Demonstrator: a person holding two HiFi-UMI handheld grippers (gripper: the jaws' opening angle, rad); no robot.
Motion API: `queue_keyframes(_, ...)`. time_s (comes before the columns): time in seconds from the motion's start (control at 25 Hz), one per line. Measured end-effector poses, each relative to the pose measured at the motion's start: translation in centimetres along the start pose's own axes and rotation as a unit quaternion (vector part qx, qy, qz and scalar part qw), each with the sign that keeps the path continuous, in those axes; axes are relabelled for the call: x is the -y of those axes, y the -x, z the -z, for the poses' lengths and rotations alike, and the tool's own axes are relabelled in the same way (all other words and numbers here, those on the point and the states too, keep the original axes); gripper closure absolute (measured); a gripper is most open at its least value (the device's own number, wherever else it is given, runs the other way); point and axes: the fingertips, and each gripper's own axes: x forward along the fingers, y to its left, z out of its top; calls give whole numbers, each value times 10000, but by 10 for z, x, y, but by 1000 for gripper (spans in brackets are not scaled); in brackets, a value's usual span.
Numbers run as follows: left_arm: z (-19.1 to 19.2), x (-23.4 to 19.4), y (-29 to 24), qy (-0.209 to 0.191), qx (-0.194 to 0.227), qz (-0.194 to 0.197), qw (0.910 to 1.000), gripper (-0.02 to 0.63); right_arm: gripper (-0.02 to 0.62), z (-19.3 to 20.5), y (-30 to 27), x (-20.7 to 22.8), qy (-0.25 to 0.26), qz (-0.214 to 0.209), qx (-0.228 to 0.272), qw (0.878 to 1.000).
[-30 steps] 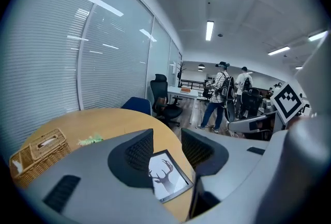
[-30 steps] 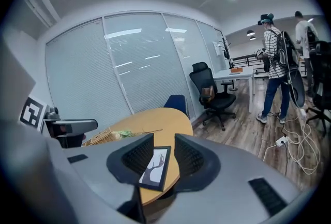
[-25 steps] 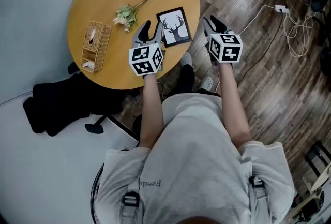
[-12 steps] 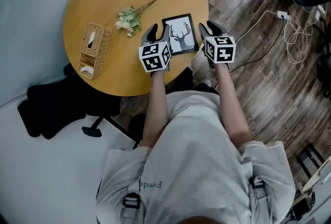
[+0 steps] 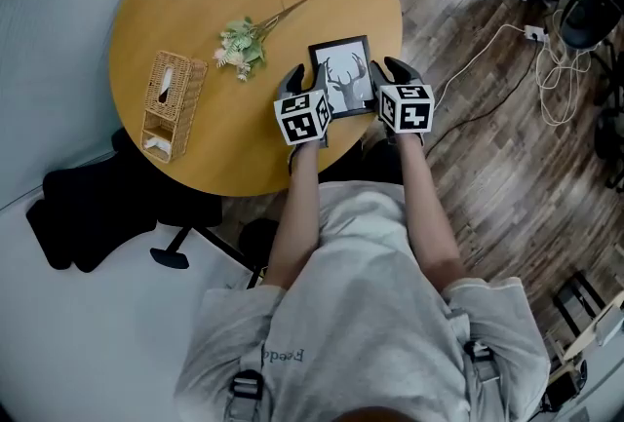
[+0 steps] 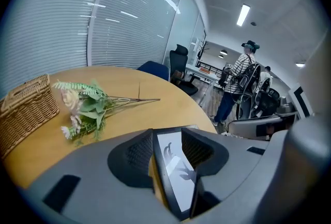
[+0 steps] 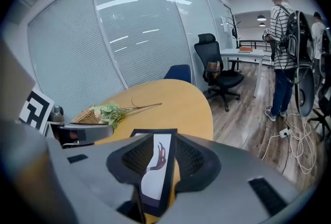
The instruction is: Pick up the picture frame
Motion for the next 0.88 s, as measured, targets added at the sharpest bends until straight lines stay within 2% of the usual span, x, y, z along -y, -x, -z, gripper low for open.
queue_keyframes(0.4, 63, -5, -22, 330, -537, -48, 9980, 419, 466, 57, -34, 4, 8, 63, -595, 9982)
queue_keyframes(0.68, 87, -4, -32, 597, -750, -60, 9954, 419, 464, 76, -50, 9, -50, 117, -897, 9959)
queue_keyframes(0.88, 89, -5, -33, 541, -702, -185, 9959, 425, 463, 79, -51, 9, -180, 81, -821, 9964)
